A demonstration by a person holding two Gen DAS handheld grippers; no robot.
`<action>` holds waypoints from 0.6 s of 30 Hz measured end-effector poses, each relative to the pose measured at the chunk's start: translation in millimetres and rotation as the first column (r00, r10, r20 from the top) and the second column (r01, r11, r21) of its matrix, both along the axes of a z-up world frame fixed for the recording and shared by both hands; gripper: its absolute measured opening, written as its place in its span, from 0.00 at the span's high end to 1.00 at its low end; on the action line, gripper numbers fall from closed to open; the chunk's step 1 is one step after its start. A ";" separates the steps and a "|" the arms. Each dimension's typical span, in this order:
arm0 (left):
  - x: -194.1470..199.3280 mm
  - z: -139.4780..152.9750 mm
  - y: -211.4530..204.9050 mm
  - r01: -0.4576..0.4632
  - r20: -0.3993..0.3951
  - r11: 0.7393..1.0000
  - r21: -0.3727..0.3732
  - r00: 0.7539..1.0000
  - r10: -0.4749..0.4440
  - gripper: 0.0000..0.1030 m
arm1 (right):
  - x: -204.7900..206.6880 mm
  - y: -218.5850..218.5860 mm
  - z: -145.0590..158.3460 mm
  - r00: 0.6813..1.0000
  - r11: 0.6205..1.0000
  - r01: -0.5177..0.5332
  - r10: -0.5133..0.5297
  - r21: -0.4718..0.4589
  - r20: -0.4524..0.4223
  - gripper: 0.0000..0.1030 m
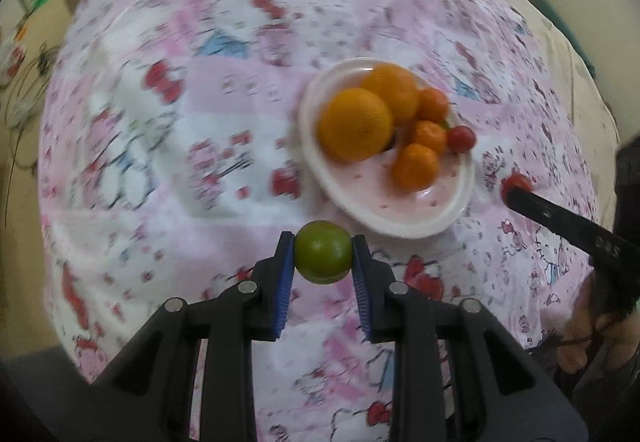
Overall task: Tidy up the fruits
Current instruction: 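Carry the red tomato to the plate with the right tool while the left carries the green one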
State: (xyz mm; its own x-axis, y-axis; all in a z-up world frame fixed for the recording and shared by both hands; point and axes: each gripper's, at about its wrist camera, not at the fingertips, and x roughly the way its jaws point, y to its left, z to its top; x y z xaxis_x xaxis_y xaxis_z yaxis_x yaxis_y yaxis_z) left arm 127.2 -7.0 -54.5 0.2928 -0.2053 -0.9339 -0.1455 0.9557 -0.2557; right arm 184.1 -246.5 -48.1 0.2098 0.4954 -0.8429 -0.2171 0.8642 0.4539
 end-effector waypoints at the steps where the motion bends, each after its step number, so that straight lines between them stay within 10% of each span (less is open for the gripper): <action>1: 4.4 -0.3 -4.8 0.010 0.000 1.000 0.003 1.000 -0.010 0.77 | 4.5 -1.6 -2.4 1.000 1.000 -0.001 0.001 -0.005 -0.003 0.68; 18: 61.3 -44.3 -48.9 0.070 -0.038 0.997 0.013 0.997 -0.069 0.76 | 44.4 7.4 -39.6 0.994 0.998 -0.069 0.068 -0.003 -0.080 0.68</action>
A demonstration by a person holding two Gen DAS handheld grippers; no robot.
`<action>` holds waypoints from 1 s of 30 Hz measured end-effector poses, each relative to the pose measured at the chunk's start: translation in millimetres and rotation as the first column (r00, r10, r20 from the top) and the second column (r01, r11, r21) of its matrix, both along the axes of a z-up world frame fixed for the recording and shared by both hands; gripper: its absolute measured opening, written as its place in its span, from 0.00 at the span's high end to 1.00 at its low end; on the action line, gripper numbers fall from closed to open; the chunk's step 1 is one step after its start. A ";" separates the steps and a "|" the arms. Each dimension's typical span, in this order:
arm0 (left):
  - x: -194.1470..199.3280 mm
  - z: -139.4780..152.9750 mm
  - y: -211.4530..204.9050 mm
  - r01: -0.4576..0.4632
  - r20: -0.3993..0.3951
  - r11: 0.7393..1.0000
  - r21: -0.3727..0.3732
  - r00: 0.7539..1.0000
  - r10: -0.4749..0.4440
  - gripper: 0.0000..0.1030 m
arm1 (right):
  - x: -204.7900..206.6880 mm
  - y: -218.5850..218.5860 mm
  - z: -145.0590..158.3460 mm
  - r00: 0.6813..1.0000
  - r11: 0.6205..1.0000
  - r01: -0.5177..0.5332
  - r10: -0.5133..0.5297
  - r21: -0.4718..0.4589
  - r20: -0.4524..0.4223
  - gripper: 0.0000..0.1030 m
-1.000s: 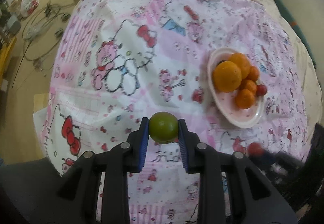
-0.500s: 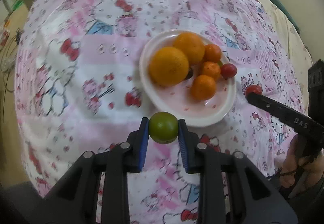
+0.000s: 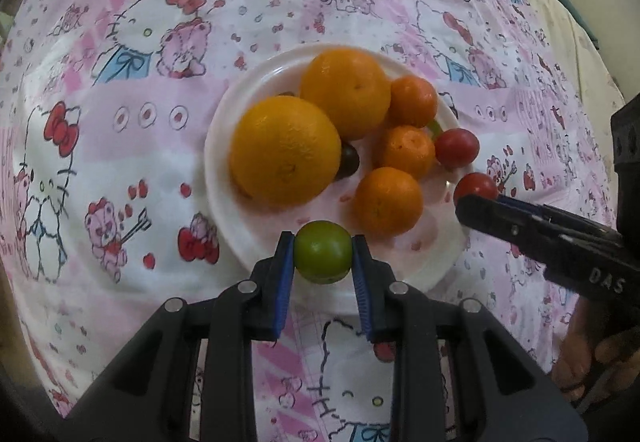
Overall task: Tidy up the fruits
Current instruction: 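Carry the red tomato to the plate with the right tool while the left carries the green one, then open both tools to release the tomatoes onto the plate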
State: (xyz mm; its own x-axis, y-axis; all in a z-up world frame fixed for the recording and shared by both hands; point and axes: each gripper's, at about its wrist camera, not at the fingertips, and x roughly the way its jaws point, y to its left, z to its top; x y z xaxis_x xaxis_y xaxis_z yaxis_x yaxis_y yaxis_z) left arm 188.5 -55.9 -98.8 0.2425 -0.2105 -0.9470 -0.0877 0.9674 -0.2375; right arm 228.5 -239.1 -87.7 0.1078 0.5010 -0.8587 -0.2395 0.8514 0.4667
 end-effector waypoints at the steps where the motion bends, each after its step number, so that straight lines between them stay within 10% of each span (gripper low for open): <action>1: 1.3 -1.3 -1.1 0.001 -0.001 1.000 0.001 1.000 -0.001 0.76 | 0.0 -0.4 -0.6 1.000 1.000 0.000 0.000 0.005 -0.005 0.68; 15: 6.4 -11.5 -10.2 0.022 0.003 0.999 0.037 1.000 -0.022 0.75 | 5.0 -6.2 -14.0 0.999 0.999 0.018 -0.016 0.038 -0.052 0.66; 21: 1.9 -5.9 -12.7 0.035 0.026 0.999 0.028 0.999 -0.036 0.35 | 6.3 -2.7 -13.5 0.999 1.000 0.008 -0.007 0.028 -0.050 0.64; 26: -9.8 6.7 -13.5 0.069 0.044 0.997 0.033 0.997 -0.071 0.32 | 7.5 -10.0 1.0 1.000 0.995 0.024 -0.024 0.094 -0.001 0.29; 30: -28.6 24.6 -5.3 0.070 0.097 0.994 0.082 0.992 -0.077 0.32 | 7.8 -20.4 17.0 0.998 0.990 0.040 -0.046 0.136 0.040 0.29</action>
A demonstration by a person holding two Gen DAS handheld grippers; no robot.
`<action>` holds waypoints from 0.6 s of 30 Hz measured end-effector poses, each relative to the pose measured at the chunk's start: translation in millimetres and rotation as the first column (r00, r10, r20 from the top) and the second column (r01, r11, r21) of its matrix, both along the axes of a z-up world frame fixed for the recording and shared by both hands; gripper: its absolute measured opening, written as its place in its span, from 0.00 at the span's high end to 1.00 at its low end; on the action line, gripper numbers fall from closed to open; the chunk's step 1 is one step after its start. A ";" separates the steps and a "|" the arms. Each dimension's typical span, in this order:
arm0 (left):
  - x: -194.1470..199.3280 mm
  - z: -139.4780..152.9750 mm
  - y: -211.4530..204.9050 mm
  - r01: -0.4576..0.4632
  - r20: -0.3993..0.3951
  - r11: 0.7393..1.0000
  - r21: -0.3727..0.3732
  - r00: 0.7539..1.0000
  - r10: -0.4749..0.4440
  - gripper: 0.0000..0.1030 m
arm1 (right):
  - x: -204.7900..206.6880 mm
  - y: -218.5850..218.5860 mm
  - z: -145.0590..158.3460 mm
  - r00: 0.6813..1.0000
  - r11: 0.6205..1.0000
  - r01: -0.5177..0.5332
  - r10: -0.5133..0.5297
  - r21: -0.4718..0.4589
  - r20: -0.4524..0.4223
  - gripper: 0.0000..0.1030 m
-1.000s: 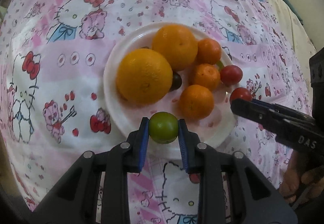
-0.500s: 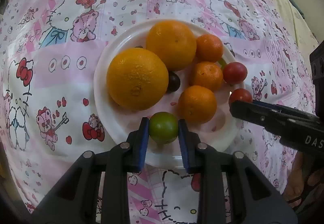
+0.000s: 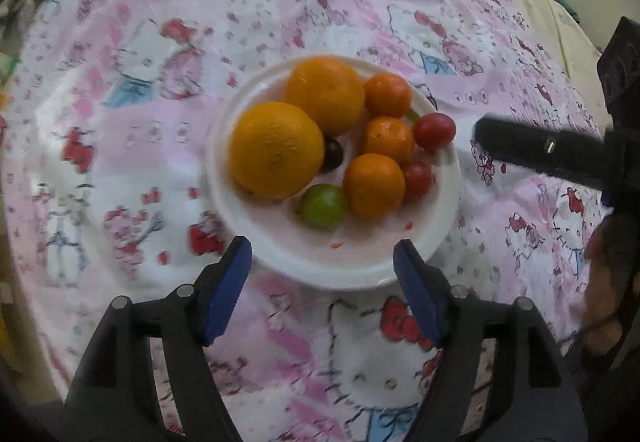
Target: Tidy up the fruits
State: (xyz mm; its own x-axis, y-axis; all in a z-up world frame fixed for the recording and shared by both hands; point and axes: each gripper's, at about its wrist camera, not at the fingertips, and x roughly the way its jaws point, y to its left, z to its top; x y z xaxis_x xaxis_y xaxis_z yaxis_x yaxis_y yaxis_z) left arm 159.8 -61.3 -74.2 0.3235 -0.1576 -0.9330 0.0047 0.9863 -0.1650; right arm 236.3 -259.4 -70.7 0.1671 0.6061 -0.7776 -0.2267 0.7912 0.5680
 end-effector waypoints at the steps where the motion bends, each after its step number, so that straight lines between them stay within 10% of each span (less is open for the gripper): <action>1: -5.9 6.6 4.6 -0.014 0.020 1.000 0.017 1.000 0.013 0.32 | -1.2 -3.5 5.6 1.000 1.000 0.014 -0.014 0.016 0.012 0.27; 18: -69.4 54.8 49.3 -0.150 0.189 0.986 0.075 0.973 0.133 0.10 | -92.0 -6.4 68.4 0.934 0.958 0.203 -0.127 -0.204 0.335 0.04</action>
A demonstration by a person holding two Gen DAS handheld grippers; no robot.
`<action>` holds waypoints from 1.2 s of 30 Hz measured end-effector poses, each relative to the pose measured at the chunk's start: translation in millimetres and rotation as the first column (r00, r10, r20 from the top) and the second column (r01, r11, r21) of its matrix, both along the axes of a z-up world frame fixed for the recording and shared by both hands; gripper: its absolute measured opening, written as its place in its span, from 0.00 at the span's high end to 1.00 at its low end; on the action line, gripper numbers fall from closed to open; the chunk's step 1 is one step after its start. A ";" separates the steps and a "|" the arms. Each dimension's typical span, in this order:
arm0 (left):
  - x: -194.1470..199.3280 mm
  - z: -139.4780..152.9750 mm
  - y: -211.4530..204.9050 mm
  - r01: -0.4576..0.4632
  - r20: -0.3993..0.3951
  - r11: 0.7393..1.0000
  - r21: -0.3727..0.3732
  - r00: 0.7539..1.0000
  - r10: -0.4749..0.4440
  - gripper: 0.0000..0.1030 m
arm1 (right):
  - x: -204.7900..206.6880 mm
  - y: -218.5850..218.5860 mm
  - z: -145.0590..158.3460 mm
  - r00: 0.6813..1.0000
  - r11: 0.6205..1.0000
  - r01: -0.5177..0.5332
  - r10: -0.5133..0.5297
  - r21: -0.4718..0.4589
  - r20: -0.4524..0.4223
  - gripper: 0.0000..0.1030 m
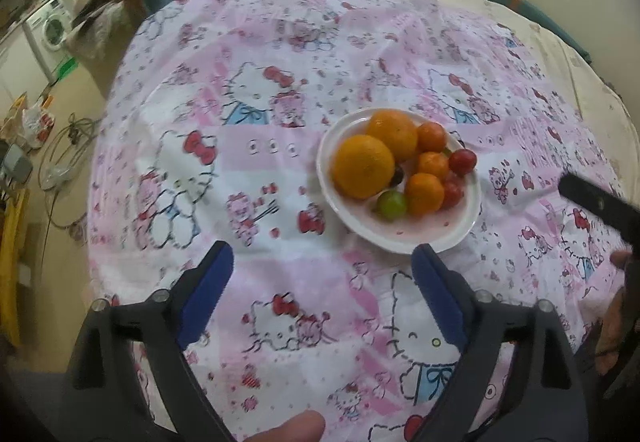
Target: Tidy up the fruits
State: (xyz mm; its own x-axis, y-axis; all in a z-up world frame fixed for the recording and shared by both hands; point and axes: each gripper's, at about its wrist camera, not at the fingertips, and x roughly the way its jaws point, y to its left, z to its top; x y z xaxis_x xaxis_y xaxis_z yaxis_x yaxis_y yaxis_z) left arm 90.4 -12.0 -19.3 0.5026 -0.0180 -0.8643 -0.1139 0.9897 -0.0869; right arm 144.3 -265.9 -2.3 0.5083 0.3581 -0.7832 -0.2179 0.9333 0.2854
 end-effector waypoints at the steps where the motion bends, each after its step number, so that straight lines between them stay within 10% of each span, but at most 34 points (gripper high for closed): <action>1: -3.5 3.0 2.4 -0.008 0.010 1.000 -0.001 1.000 0.008 0.07 | -5.7 1.1 -0.2 1.000 1.000 -0.003 0.003 -0.002 -0.002 0.03; 16: -62.2 37.9 7.5 -0.073 0.275 0.992 0.102 0.960 0.042 0.00 | -71.2 27.4 4.7 0.990 0.997 0.008 0.002 -0.075 0.138 0.01; 36: -53.9 25.5 3.1 -0.076 0.246 0.996 0.050 0.967 0.061 0.00 | -70.9 41.2 10.9 0.978 0.994 0.015 0.008 -0.108 0.211 0.00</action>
